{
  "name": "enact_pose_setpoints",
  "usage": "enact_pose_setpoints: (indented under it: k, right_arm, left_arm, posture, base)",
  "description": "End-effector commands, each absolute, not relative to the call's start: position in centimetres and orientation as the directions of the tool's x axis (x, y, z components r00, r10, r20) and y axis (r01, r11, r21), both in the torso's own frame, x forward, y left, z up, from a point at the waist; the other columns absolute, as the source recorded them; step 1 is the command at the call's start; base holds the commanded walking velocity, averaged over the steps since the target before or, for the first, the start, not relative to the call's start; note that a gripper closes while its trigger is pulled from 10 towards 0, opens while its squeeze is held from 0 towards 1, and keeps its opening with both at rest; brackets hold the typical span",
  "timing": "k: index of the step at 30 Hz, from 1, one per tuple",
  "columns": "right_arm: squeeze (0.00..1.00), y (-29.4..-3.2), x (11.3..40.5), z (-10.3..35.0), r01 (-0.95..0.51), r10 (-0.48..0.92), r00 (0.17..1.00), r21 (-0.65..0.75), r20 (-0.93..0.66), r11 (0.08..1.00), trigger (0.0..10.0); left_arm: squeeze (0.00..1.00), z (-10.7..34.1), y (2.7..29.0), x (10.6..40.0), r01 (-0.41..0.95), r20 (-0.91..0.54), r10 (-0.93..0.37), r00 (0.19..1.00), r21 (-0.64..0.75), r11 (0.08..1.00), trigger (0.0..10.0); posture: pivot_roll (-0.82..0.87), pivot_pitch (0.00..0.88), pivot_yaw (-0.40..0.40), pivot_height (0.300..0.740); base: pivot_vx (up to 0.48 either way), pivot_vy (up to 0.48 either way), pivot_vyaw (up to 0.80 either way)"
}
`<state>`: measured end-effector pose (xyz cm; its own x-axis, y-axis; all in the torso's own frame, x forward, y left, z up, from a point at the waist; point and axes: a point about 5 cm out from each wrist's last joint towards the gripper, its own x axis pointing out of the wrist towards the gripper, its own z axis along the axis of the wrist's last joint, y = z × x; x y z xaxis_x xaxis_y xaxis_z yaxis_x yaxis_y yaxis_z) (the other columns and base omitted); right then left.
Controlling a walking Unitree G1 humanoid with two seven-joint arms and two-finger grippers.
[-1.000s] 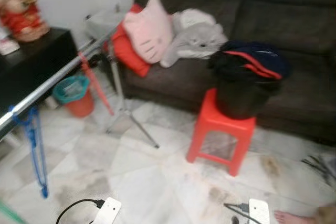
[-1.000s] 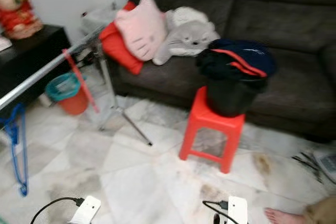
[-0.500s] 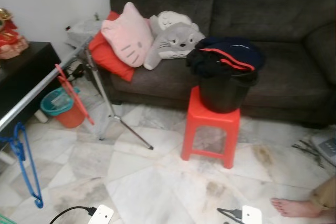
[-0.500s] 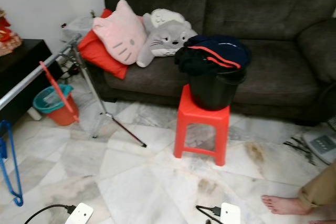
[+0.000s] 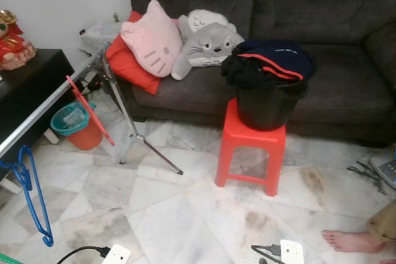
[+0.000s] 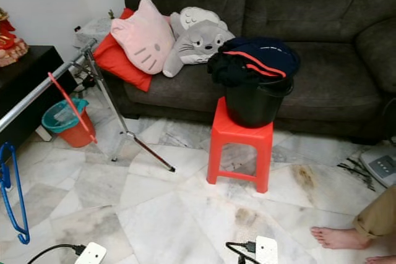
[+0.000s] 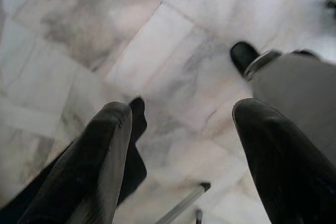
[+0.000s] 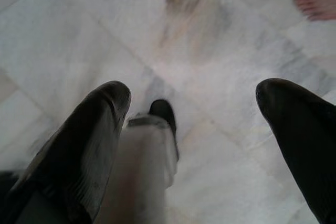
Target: Hang hanger
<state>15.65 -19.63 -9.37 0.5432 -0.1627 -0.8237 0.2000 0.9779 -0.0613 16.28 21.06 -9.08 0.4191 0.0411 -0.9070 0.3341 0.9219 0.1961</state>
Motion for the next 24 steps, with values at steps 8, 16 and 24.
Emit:
enact_pose_setpoints:
  k: [8,16,24]
  right_arm:
    - [0.0,-21.2,16.1,-8.9,0.217,-0.198,0.556,-0.089,-0.807,0.972,10.0]
    - [0.0,-22.3,16.5,-8.5,0.199,-0.209,0.571,-0.114,-0.794,0.973,10.0]
    - [0.0,-22.4,17.0,-8.2,0.209,-0.214,0.588,-0.109,-0.78,0.972,10.0]
  left_arm:
    - [0.0,-9.4,20.1,15.9,0.302,-0.906,0.038,0.421,0.18,0.936,10.0]
    - [0.0,-9.4,19.5,16.3,0.171,-0.892,0.057,0.448,0.149,0.974,10.0]
    - [0.0,-9.3,19.3,16.5,0.148,-0.889,0.052,0.456,0.133,0.98,10.0]
  posture:
    - [-0.24,0.0,-0.003,0.74]
    - [-0.23,0.0,-0.017,0.74]
    - [-0.23,0.0,0.008,0.74]
  base:
    - [0.0,0.0,0.0]
    - [0.0,0.0,0.0]
    - [0.0,0.0,0.0]
